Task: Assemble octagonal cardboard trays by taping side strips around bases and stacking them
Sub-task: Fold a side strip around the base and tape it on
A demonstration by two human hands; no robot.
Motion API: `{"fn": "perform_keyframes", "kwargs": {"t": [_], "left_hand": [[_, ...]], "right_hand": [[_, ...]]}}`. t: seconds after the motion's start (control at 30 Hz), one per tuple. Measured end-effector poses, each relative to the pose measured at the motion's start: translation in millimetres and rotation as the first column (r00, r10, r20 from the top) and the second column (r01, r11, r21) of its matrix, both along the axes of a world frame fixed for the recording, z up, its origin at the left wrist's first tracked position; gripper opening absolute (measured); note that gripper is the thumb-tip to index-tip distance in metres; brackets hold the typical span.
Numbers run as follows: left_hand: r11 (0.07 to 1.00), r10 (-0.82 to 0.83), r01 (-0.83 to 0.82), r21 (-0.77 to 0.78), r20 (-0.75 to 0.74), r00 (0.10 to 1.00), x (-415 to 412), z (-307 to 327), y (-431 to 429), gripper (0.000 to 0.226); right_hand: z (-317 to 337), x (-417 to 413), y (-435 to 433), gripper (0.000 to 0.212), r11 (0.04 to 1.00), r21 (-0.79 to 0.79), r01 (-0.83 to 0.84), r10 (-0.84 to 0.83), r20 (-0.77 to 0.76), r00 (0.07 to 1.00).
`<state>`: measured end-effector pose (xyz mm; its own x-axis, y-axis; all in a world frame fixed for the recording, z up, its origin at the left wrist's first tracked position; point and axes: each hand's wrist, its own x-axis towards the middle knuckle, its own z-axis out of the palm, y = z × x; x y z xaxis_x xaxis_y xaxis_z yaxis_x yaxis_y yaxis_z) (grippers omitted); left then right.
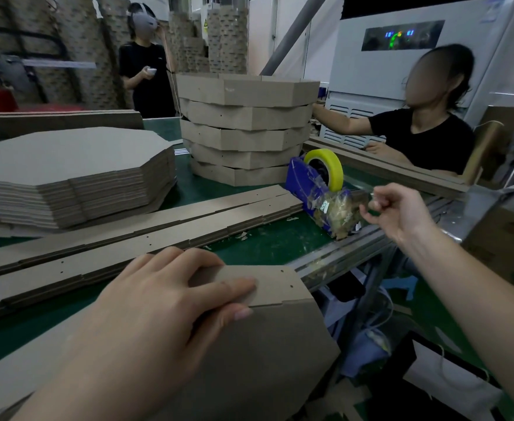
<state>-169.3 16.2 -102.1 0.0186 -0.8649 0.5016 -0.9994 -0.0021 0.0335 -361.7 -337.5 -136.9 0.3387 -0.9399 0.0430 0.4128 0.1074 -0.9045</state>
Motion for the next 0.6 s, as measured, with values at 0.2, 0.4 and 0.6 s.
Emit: {"fn": "perform_keyframes", "kwargs": {"t": [0.2,0.4,0.6], "left_hand": [[1.0,-0.007,0.007,0.004,-0.018,1.0,0.5,0.8,-1.2,0.035],[1.0,-0.006,0.006,0.016,-0.02,1.0,1.0,0.9,-0.3,0.036],[1.0,0.005,-0.004,0.023,-0.048,0.999,0.5,2.5,-3.3,0.034]], "right_hand": [[-21.9,-7.2,18.8,0.038,0.995,-0.077,0.064,-0.073,-0.108,0.992],[-11.1,-21.1,41.4,0.014,0.834,-0.527,0.164,-0.541,-0.724,0.428],[14.5,2.5,138.3,0.009,0.807,-0.584,0.089,-0.438,-0.489,0.755]]}}
